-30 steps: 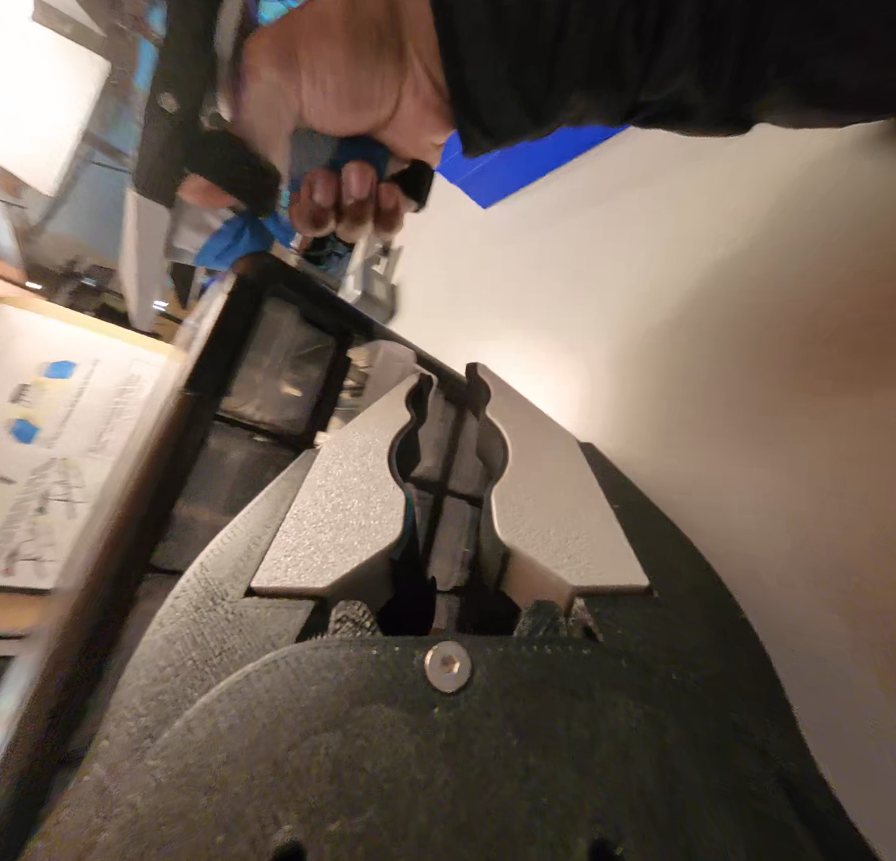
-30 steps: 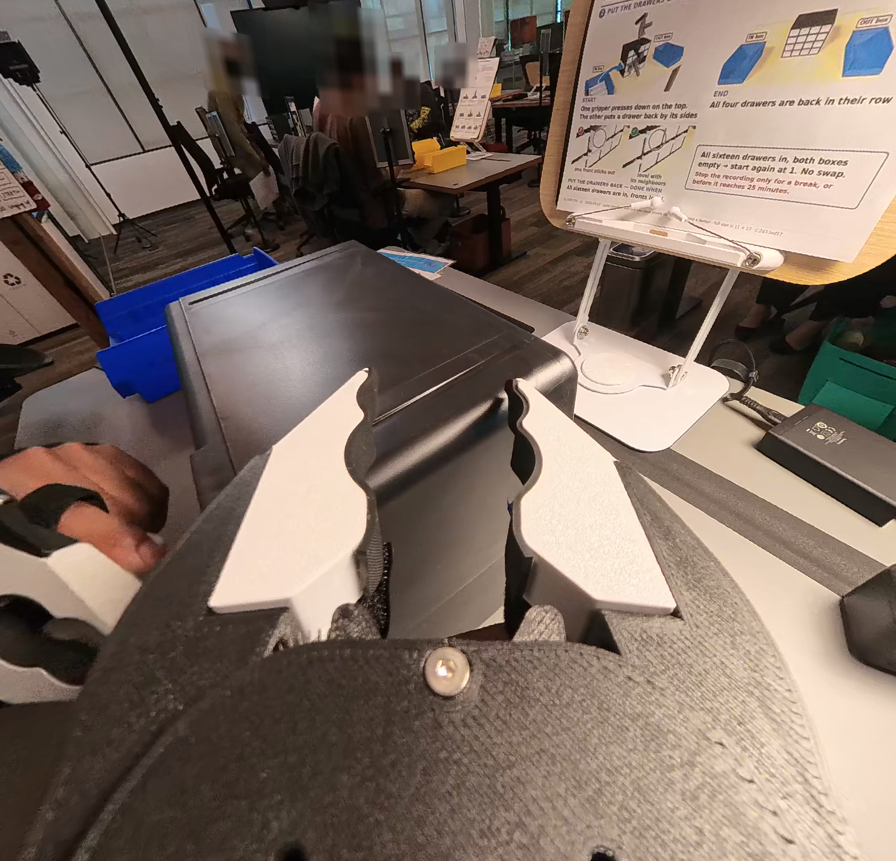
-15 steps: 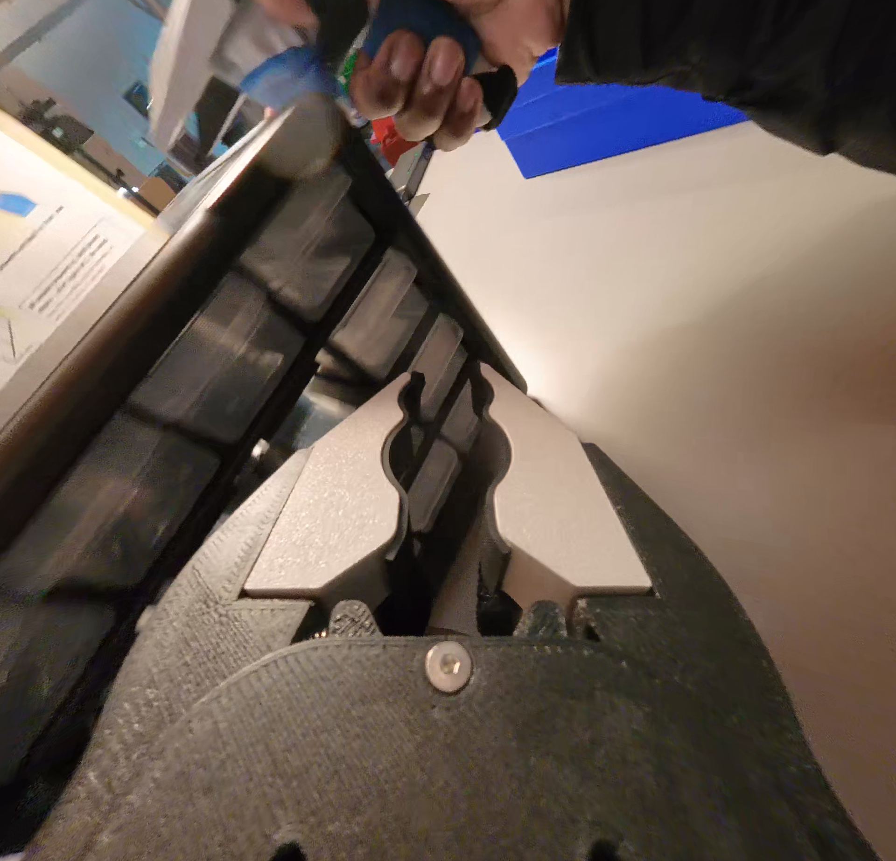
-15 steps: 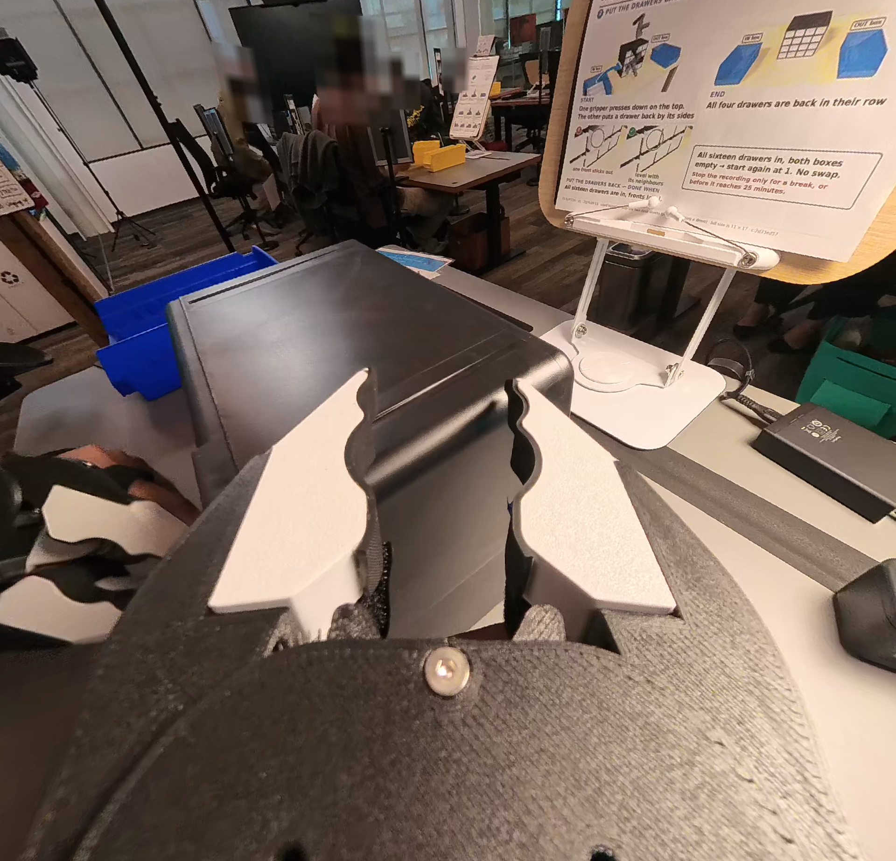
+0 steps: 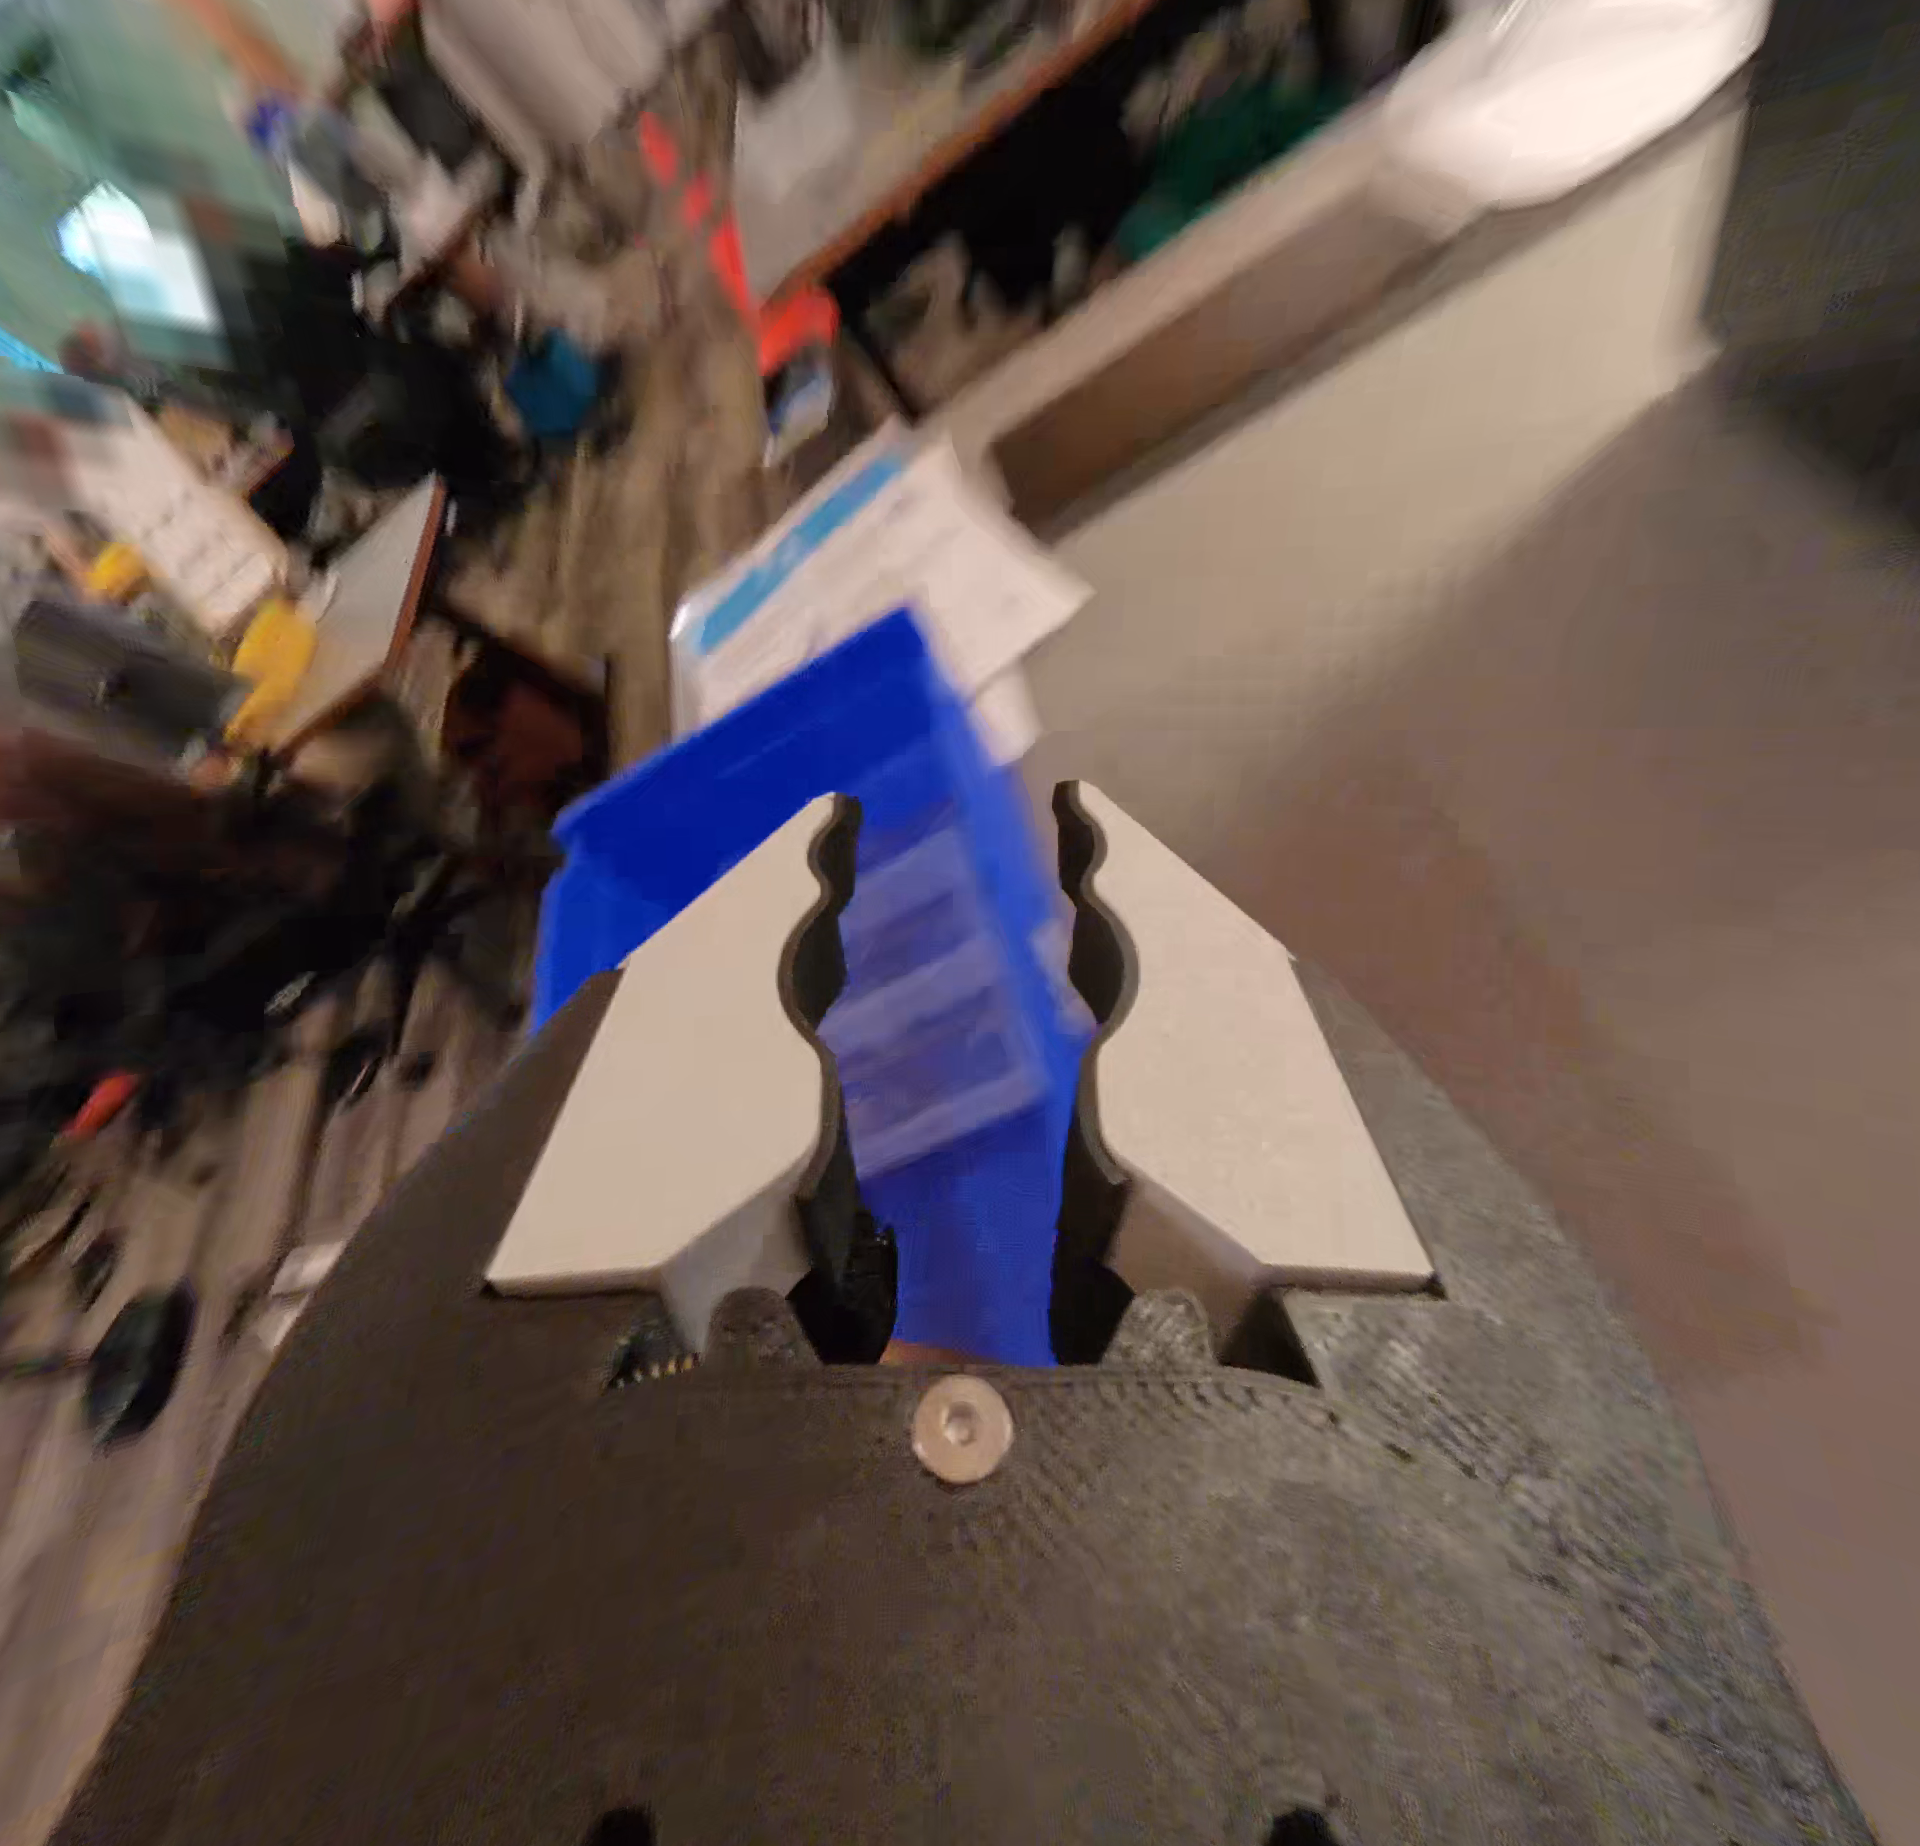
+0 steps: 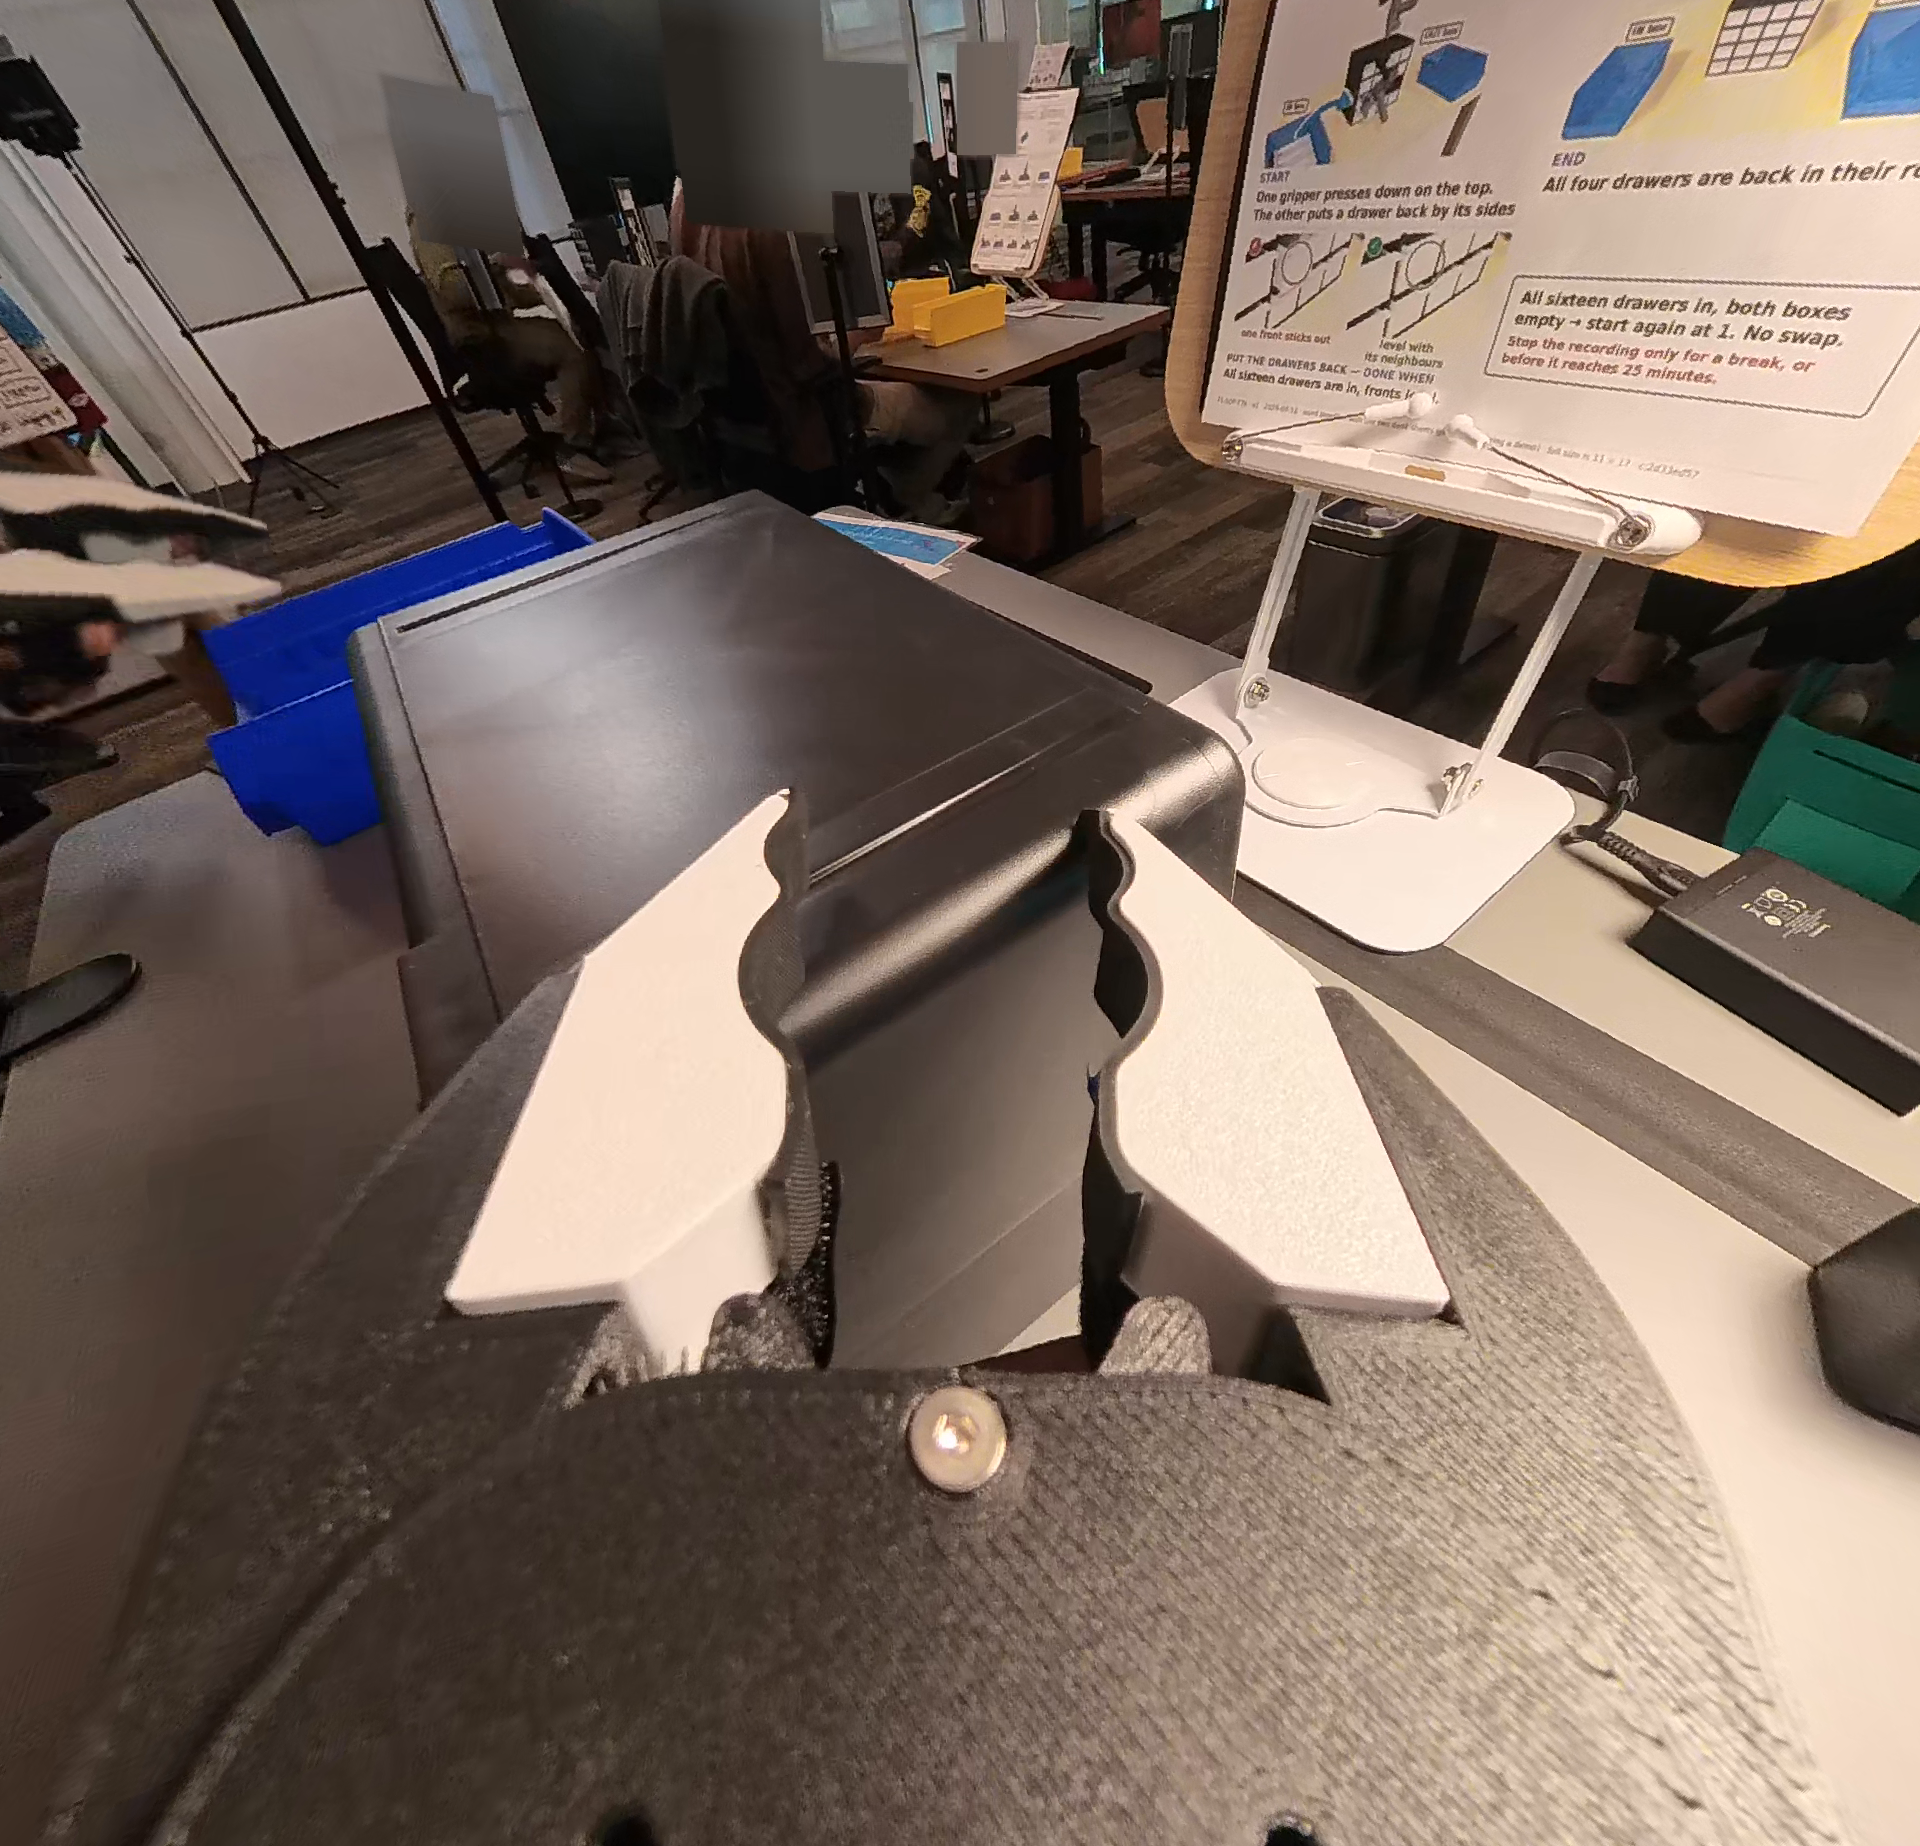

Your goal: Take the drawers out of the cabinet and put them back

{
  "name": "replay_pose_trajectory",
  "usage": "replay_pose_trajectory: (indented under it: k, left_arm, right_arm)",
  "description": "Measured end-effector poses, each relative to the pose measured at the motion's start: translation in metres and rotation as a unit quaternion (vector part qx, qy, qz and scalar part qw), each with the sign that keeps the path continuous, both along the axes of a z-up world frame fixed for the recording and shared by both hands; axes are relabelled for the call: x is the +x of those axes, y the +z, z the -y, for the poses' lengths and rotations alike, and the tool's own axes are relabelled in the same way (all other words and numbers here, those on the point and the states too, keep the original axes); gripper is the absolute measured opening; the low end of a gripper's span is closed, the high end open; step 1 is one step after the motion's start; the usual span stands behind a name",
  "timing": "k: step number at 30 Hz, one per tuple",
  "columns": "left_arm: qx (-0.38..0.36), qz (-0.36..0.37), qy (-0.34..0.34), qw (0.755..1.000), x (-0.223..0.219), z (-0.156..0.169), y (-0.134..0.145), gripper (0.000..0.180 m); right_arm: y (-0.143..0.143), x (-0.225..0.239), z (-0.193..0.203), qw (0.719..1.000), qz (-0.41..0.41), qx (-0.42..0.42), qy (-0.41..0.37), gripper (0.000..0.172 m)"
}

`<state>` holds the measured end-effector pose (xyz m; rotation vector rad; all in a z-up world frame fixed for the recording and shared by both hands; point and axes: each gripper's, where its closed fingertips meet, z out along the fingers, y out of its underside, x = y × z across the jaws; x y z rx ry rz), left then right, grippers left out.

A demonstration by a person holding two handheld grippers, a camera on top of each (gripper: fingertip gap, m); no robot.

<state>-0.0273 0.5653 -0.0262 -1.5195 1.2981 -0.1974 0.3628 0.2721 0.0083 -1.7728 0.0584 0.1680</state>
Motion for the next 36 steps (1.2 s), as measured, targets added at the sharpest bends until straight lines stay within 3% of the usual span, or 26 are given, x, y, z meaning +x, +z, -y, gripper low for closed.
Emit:
replay_pose_trajectory:
  k: [2,4,6,10,12,14,18,21,25,28,30,33,36]
  left_arm:
    - [-0.029,-0.082,0.043,0.995,-0.042,-0.053,-0.03,0.049]
    - [-0.093,-0.153,0.052,0.982,-0.073,-0.083,-0.072,0.059]
    - [-0.134,-0.203,0.045,0.969,-0.089,-0.098,-0.106,0.067]
    - [-0.122,-0.294,0.007,0.948,-0.096,-0.112,-0.15,0.069]
    - [-0.106,-0.339,0.003,0.935,-0.099,-0.12,-0.165,0.062]
    - [-0.098,-0.373,0.007,0.923,-0.104,-0.125,-0.177,0.025]
    - [-0.116,-0.39,0.027,0.913,-0.111,-0.116,-0.173,0.017]
    - [-0.11,-0.379,0.048,0.918,-0.113,-0.099,-0.145,0.004]
    - [-0.081,-0.317,0.068,0.942,-0.102,-0.073,-0.077,0.002]
    - [-0.05,-0.266,0.048,0.962,-0.077,-0.039,-0.025,0.002]
    - [-0.059,-0.235,0.003,0.97,-0.049,-0.001,-0.006,0.001]
    - [-0.108,-0.214,-0.098,0.966,-0.001,0.074,-0.016,0.001]
    - [-0.169,-0.23,-0.194,0.939,0.036,0.151,-0.06,0.001]
  right_arm:
    - [0.0,0.0,0.0,1.0,0.001,-0.001,0.0,0.057]
    - [-0.001,0.0,0.0,1.0,0.002,-0.002,0.0,0.057]
    - [-0.001,-0.001,0.0,1.0,0.002,-0.002,0.001,0.057]
    - [-0.002,0.0,0.001,1.0,0.0,-0.002,0.003,0.057]
    - [-0.002,0.0,0.001,1.0,-0.001,-0.002,0.004,0.058]
    - [-0.002,0.0,0.001,1.0,-0.001,-0.002,0.006,0.058]
    - [-0.002,0.0,0.002,1.0,0.0,-0.003,0.007,0.057]
    - [-0.002,0.001,0.001,1.0,-0.001,-0.003,0.007,0.057]
    - [-0.003,0.002,0.001,1.0,-0.004,-0.003,0.005,0.057]
    - [-0.003,0.002,0.001,1.0,-0.003,-0.004,0.005,0.057]
    - [-0.003,0.002,0.001,1.0,-0.003,-0.005,0.003,0.057]
    - [-0.003,0.001,0.001,1.0,-0.001,-0.007,0.002,0.056]
    - [-0.003,0.001,0.001,1.0,0.0,-0.008,0.001,0.057]
